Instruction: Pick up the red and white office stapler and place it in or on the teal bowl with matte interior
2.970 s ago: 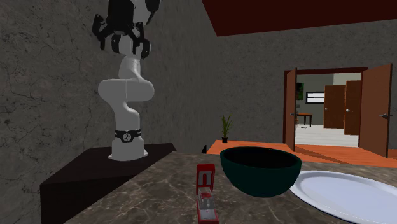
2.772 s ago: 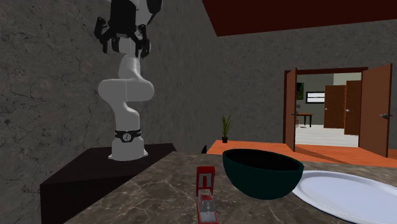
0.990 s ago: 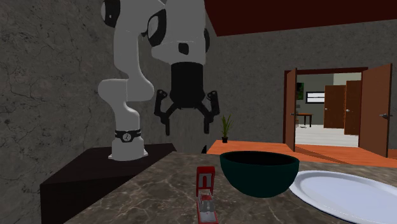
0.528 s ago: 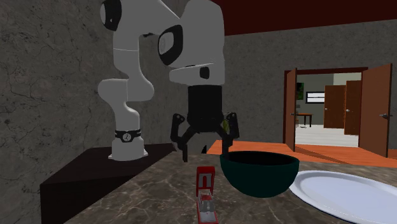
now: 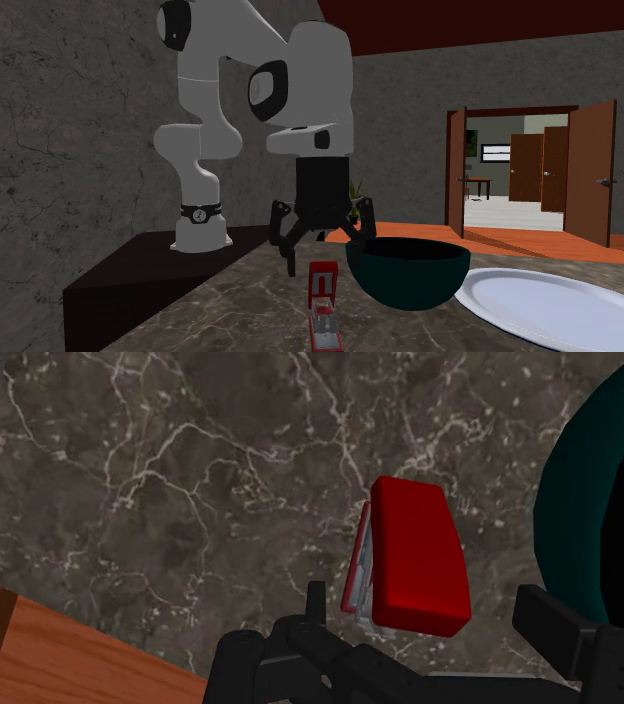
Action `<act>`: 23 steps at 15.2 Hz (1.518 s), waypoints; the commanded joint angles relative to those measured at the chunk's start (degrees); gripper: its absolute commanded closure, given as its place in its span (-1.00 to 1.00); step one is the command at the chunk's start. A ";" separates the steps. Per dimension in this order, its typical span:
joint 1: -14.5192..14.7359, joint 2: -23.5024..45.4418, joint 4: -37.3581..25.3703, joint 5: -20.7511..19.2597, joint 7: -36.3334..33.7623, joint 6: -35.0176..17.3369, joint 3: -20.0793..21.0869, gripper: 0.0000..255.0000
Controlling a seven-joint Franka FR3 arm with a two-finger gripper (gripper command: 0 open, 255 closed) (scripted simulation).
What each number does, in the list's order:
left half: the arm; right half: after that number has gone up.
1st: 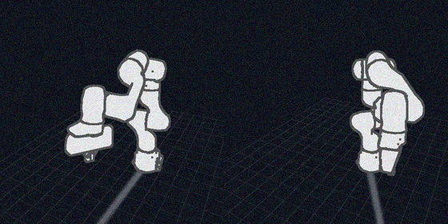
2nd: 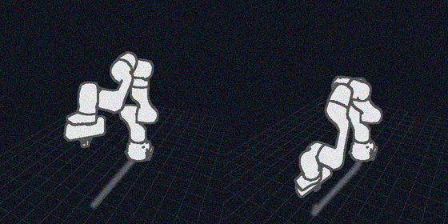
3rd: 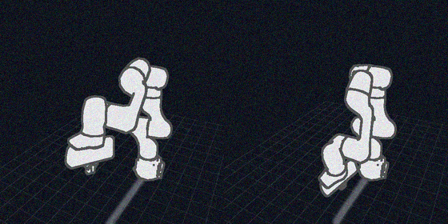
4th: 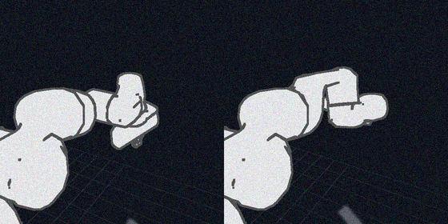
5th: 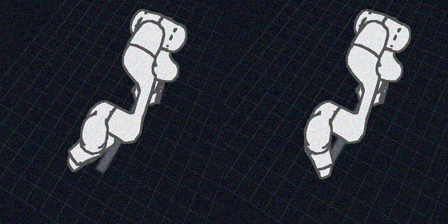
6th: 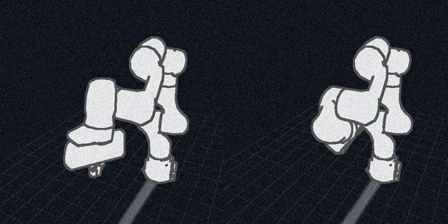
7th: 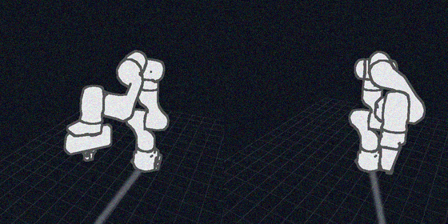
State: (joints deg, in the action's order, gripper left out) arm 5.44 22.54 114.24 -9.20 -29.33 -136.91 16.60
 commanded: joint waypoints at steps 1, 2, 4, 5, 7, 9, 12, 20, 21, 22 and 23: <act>0.01 0.04 0.00 -0.02 -0.01 -0.06 -0.01 -1.00; 0.01 0.04 0.00 -0.02 -0.01 -0.06 -0.01 -1.00; 0.01 0.04 0.00 -0.02 -0.01 -0.05 -0.01 -1.00; 0.01 0.04 0.00 -0.02 -0.01 -0.05 -0.01 -1.00; 0.01 0.04 0.00 -0.02 -0.01 -0.05 -0.01 1.00; -0.02 0.03 0.00 -0.01 0.03 -0.04 -0.01 1.00; 0.00 0.03 -0.05 -0.01 0.01 0.00 -0.01 1.00; -0.43 -2.49 -0.64 1.13 0.75 3.01 0.59 1.00; -0.51 -2.97 -0.81 1.35 0.89 3.63 0.69 1.00; -0.58 -3.44 -0.99 1.57 1.04 4.27 0.79 1.00; -0.65 -3.91 -1.18 1.78 1.18 4.90 0.89 1.00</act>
State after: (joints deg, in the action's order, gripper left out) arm 4.79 19.13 113.18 -7.63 -28.19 -132.61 17.35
